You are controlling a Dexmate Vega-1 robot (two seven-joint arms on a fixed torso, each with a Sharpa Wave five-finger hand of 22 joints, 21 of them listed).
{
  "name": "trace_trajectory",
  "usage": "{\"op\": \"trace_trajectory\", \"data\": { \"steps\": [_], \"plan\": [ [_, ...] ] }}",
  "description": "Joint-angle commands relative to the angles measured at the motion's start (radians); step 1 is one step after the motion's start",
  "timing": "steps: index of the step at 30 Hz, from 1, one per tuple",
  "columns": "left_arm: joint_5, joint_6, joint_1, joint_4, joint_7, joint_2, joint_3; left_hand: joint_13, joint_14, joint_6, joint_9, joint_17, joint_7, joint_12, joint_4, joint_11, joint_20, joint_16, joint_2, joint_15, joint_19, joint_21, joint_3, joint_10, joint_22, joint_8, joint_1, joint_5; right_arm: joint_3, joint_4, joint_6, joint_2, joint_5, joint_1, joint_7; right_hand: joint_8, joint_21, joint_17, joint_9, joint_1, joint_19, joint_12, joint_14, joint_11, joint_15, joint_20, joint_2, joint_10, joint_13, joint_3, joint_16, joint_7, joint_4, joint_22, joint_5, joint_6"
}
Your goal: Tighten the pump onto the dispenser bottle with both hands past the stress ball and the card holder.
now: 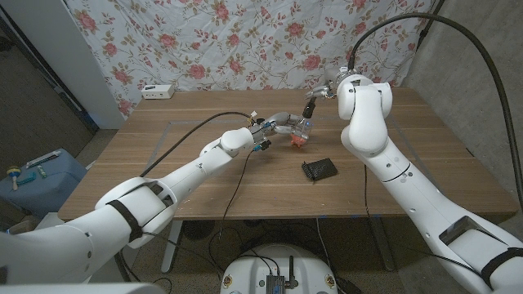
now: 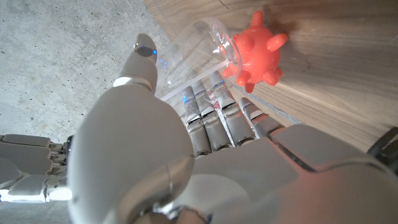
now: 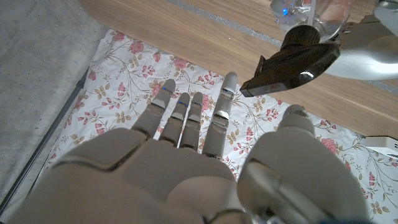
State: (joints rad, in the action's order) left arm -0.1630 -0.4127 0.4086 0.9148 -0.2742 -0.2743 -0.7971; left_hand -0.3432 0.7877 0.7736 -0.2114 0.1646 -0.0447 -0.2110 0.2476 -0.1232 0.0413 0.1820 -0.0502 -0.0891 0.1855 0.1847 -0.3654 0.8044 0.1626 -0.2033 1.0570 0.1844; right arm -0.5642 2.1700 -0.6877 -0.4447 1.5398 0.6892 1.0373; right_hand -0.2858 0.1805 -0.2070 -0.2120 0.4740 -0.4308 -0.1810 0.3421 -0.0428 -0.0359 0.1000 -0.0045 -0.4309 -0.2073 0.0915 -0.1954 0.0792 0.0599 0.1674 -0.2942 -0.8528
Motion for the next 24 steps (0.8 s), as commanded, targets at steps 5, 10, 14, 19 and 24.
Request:
{"op": "trace_trajectory", "data": {
  "steps": [5,10,14,19,24],
  "plan": [
    [0.001,-0.002,-0.001,0.0,-0.003,0.001,0.0,-0.003,0.003,0.061,-0.003,0.002,0.0,-0.005,-0.09,-0.006,0.068,0.001,0.088,-0.049,0.005,-0.002,-0.098,0.013,0.003,-0.006,-0.058,0.005,0.056,0.057,0.044,-0.041,-0.091,0.004,0.056,0.036,0.0,-0.002,-0.005,0.079,0.044,0.002,-0.056,-0.007,-0.012,0.014,0.018,0.072,-0.004,0.026,0.006,0.03,0.045,0.003,-0.022,0.105],
    [0.002,-0.003,-0.005,-0.004,-0.005,0.003,-0.001,-0.002,0.003,0.059,-0.003,0.002,0.0,-0.005,-0.09,-0.005,0.068,0.001,0.088,-0.049,0.004,-0.002,-0.098,0.012,0.003,-0.005,-0.059,0.005,0.06,0.066,0.043,-0.058,-0.111,-0.002,0.065,0.052,0.0,-0.002,-0.007,0.109,0.064,0.004,-0.097,-0.007,-0.021,0.025,0.026,0.118,-0.005,0.037,0.009,0.05,0.06,0.003,-0.027,0.156],
    [0.002,-0.006,-0.01,-0.013,-0.008,0.008,-0.003,-0.002,0.003,0.06,-0.003,0.002,0.0,-0.005,-0.091,-0.003,0.069,0.0,0.088,-0.049,0.004,-0.002,-0.098,0.013,0.003,-0.006,-0.06,0.005,0.062,0.072,0.044,-0.071,-0.126,-0.008,0.072,0.062,0.001,-0.002,-0.008,0.13,0.072,0.004,-0.112,-0.006,-0.025,0.027,0.031,0.143,-0.005,0.046,0.008,0.067,0.072,0.003,-0.029,0.189],
    [0.002,-0.013,-0.017,-0.03,-0.013,0.016,-0.005,-0.002,0.002,0.061,-0.003,0.002,-0.001,-0.005,-0.091,-0.001,0.068,0.0,0.088,-0.049,0.004,-0.002,-0.098,0.013,0.003,-0.006,-0.06,0.005,0.062,0.074,0.048,-0.09,-0.152,-0.018,0.083,0.085,0.002,0.0,-0.009,0.172,0.085,0.002,-0.143,-0.003,-0.025,0.028,0.027,0.192,-0.006,0.056,0.007,0.108,0.092,0.002,-0.034,0.271],
    [0.001,-0.016,-0.021,-0.04,-0.014,0.021,-0.007,-0.002,0.002,0.06,-0.003,0.002,0.0,-0.006,-0.091,-0.002,0.068,0.0,0.088,-0.049,0.004,-0.002,-0.098,0.014,0.002,-0.005,-0.06,0.005,0.061,0.074,0.056,-0.112,-0.188,-0.027,0.08,0.091,0.001,0.002,-0.01,0.211,0.097,0.0,-0.165,0.001,-0.025,0.027,0.021,0.222,-0.007,0.065,0.007,0.138,0.105,0.002,-0.04,0.317]
  ]
}}
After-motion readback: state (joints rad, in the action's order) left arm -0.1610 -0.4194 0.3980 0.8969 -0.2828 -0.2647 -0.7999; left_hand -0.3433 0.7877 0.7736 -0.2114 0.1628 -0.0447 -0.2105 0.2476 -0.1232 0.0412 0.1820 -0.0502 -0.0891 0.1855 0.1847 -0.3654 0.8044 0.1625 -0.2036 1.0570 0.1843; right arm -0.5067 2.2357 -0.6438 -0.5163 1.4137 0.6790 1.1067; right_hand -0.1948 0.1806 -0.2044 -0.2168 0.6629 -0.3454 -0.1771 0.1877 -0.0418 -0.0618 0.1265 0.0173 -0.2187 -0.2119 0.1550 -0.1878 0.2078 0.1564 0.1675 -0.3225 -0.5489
